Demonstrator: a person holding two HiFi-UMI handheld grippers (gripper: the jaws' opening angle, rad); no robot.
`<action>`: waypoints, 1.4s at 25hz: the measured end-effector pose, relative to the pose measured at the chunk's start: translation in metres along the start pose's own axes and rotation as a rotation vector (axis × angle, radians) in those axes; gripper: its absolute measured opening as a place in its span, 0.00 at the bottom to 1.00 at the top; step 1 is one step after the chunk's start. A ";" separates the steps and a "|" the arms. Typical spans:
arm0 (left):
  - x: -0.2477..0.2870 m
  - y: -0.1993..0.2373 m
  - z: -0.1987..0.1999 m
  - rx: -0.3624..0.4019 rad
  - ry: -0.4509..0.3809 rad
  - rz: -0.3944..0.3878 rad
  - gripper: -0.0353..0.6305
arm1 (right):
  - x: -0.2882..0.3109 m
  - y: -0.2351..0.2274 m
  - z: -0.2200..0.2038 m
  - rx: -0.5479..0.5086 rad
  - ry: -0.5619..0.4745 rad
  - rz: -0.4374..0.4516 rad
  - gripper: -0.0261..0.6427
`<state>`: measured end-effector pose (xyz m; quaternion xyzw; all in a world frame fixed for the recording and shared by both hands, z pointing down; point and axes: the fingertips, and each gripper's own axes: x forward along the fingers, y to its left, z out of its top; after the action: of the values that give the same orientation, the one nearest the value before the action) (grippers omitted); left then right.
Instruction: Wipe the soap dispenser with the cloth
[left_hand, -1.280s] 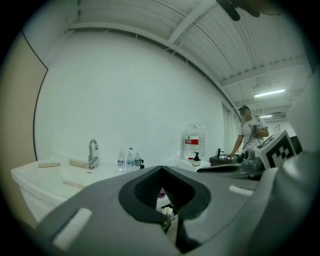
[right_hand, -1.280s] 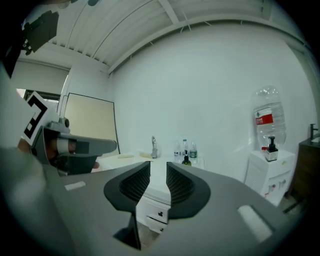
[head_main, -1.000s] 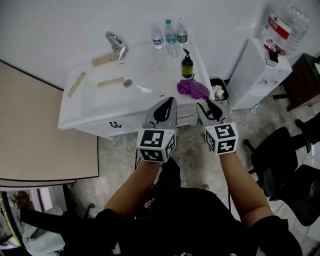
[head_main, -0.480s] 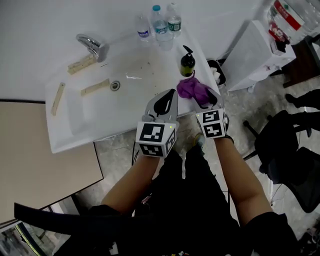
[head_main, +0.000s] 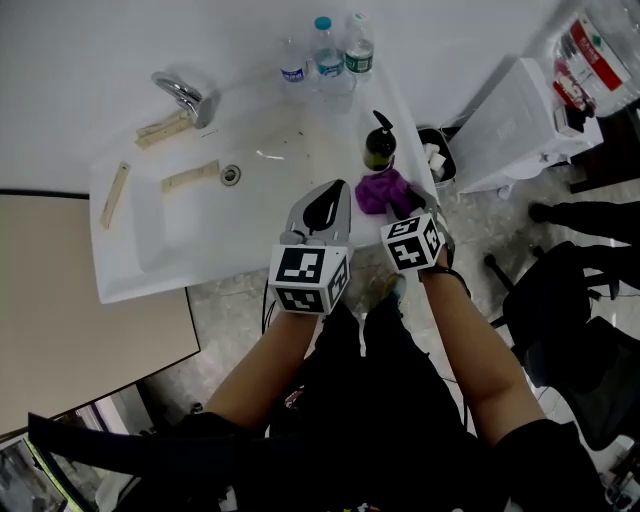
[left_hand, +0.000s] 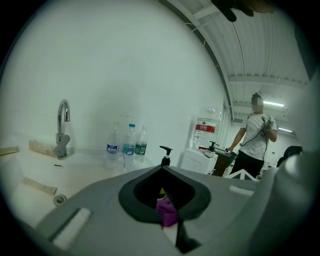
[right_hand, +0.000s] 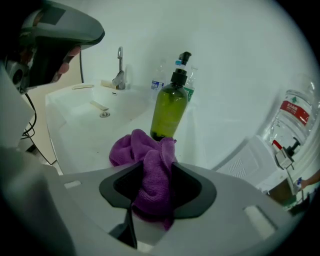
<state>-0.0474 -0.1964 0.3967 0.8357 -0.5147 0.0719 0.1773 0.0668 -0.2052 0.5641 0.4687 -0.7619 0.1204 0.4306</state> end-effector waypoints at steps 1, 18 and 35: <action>0.002 0.002 -0.001 -0.004 0.003 0.004 0.05 | 0.002 -0.001 0.001 -0.009 0.001 -0.003 0.31; 0.014 0.002 0.011 -0.006 0.000 -0.006 0.05 | -0.049 -0.059 0.101 0.143 -0.282 0.008 0.18; 0.019 0.007 0.010 -0.004 0.013 0.016 0.05 | -0.042 -0.073 0.123 0.300 -0.363 0.084 0.18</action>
<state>-0.0459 -0.2187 0.3950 0.8307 -0.5205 0.0775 0.1818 0.0676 -0.2899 0.4419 0.5093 -0.8192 0.1637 0.2068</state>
